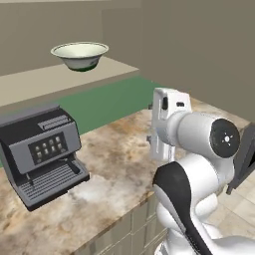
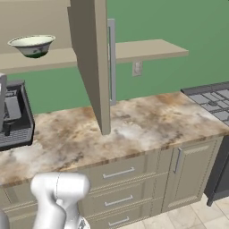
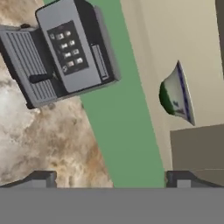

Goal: Pick up the bowls from the cabinet and place each bowl in front of a stool on the dining counter.

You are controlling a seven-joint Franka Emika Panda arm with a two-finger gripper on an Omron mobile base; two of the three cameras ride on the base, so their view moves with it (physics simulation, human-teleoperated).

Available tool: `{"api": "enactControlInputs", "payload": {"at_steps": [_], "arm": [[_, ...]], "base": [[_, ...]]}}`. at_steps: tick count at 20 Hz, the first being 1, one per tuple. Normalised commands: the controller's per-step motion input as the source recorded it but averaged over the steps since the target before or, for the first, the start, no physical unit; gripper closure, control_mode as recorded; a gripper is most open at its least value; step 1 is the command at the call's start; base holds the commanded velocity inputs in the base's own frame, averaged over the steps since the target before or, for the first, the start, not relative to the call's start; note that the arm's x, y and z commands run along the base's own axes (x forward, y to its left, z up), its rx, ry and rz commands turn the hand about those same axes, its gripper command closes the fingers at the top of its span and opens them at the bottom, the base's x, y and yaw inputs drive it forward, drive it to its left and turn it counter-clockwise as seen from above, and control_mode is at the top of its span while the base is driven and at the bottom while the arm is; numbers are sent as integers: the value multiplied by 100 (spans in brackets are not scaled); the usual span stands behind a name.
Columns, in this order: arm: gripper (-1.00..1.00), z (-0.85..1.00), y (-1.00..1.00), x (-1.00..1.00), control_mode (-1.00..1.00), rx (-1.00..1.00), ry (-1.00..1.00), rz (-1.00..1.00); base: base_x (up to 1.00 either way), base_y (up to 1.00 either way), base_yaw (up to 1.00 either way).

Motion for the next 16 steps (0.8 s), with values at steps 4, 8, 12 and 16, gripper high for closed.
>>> {"api": "enactControlInputs", "payload": {"at_steps": [4,8,12,16], "arm": [[-100,79,-2,0,-100,35,20,-2],[-100,2,-8,0,-100,14,-3,1],[-100,0,-18,0,-100,7,-23,31],[-100,16,-18,2,-100,-5,-18,47]], "base": [[0,0,0],[0,0,0],[0,0,0],[0,0,0]]}}
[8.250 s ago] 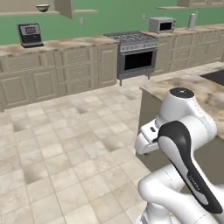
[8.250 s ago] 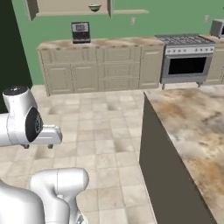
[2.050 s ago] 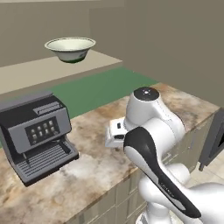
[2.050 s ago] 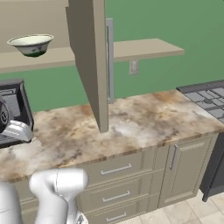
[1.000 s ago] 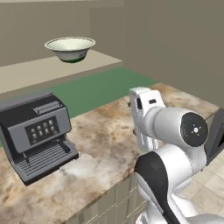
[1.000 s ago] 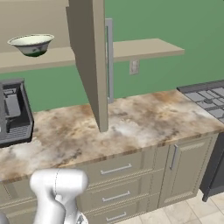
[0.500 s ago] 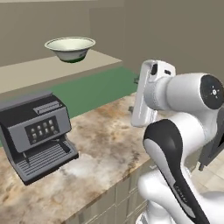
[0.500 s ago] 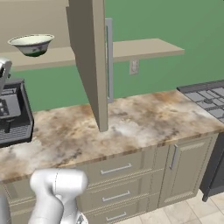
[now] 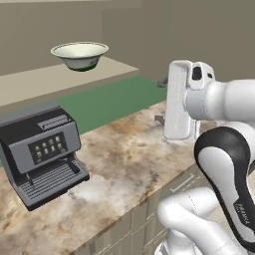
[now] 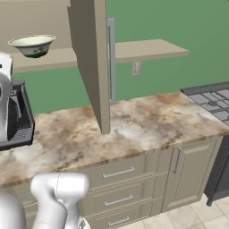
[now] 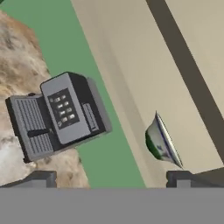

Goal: Pick up the bowls from the cabinet and place each bowl in front of a stool on the dining counter.

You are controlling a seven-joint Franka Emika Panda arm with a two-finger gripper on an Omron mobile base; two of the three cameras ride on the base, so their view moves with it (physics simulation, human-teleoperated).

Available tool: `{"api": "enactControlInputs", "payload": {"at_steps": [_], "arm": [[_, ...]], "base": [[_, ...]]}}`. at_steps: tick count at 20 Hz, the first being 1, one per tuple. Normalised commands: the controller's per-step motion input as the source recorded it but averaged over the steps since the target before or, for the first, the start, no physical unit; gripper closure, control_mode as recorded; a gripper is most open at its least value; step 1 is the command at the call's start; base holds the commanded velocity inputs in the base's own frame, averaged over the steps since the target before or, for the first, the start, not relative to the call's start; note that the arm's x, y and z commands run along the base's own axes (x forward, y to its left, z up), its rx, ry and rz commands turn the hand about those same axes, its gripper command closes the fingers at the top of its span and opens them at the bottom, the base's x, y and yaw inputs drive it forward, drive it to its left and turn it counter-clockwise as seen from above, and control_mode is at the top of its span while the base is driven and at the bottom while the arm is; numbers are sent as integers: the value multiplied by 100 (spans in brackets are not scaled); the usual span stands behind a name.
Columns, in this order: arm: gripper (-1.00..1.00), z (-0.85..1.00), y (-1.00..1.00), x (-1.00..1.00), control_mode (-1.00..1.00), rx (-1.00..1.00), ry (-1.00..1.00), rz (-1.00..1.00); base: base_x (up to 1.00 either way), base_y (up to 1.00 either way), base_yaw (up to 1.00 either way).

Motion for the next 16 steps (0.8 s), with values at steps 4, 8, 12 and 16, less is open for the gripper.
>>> {"api": "enactControlInputs", "payload": {"at_steps": [4,8,12,16], "arm": [[-100,24,-5,11,-100,-6,0,30],[-100,38,8,4,-100,-14,-1,10],[-100,13,2,27,-100,-9,-3,0],[-100,-1,0,32,-100,0,-4,-3]], "base": [[0,0,0],[0,0,0],[0,0,0],[0,0,0]]}}
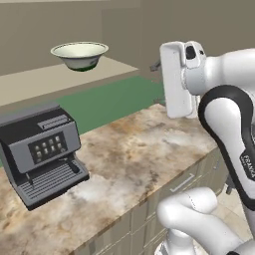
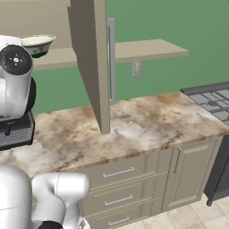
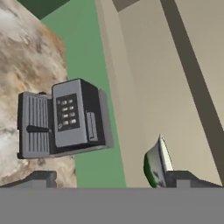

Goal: Pick up the bowls from the cabinet and place each bowl in front of a stool on the dining counter.

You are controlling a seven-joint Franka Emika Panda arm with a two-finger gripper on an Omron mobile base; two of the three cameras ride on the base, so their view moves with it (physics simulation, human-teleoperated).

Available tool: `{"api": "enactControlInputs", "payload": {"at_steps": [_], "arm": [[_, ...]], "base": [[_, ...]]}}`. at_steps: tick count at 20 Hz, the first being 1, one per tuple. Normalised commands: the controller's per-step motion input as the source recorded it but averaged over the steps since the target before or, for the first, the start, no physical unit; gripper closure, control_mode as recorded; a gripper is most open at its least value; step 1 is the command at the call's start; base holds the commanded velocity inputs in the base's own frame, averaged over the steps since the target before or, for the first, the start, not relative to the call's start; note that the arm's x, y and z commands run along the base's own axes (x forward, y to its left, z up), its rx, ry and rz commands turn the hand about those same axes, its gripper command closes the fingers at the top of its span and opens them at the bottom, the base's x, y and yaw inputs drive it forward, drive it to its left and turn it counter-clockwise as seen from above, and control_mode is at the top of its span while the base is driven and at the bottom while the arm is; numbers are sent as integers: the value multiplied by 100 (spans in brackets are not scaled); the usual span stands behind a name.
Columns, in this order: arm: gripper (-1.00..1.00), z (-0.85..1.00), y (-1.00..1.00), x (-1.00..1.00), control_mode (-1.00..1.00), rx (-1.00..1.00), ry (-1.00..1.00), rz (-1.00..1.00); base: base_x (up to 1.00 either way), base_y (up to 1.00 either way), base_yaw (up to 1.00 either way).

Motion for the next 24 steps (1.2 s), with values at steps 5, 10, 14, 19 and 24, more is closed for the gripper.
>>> {"api": "enactControlInputs", "payload": {"at_steps": [5,10,14,19,24], "arm": [[-100,8,0,49,-100,0,-1,-8],[-100,9,0,41,-100,-4,0,-3],[-100,0,0,34,-100,-1,-4,0],[-100,1,4,50,-100,-1,-7,0],[-100,0,23,50,-100,-2,0,-2]], "base": [[0,0,0],[0,0,0],[0,0,0],[0,0,0],[0,0,0]]}}
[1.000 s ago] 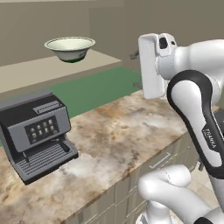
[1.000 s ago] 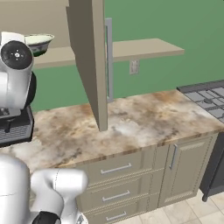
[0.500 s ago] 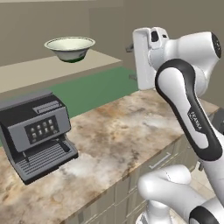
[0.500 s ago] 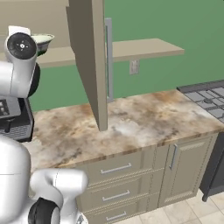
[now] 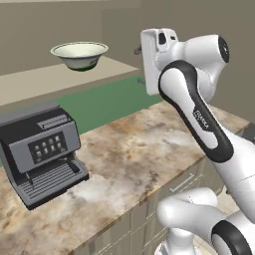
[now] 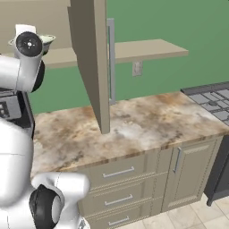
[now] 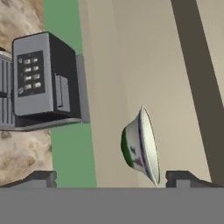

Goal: Pick up the bowls from the cabinet and place each bowl in front of a stool on the dining counter.

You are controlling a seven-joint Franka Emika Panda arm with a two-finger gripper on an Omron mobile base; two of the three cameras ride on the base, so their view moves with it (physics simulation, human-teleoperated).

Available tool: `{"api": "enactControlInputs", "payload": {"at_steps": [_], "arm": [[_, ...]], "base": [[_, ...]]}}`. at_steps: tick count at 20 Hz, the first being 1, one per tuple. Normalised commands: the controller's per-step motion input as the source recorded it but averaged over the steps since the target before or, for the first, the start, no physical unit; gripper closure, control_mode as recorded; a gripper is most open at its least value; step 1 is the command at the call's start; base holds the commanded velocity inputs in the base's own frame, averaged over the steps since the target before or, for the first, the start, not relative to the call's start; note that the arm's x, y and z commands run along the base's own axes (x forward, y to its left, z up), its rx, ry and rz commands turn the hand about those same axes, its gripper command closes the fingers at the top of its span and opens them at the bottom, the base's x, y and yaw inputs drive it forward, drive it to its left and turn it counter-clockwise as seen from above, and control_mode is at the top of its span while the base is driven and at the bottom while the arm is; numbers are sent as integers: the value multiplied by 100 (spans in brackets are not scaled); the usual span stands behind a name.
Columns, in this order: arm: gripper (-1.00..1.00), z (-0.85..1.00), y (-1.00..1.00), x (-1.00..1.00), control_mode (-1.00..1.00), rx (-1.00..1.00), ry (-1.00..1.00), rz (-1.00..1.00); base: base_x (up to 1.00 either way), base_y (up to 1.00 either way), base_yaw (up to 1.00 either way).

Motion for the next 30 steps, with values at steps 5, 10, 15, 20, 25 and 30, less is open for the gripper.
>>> {"api": "enactControlInputs", "payload": {"at_steps": [5,10,15,20,25,30], "arm": [[-100,5,22,52,-100,-7,2,-4],[-100,0,18,49,-100,-6,1,-6],[-100,0,20,51,-100,-3,0,-4],[-100,0,19,48,-100,0,0,0],[-100,0,2,43,-100,0,0,0],[-100,0,0,43,-100,0,0,0]], "base": [[0,0,0],[0,0,0],[0,0,0],[0,0,0],[0,0,0],[0,0,0]]}}
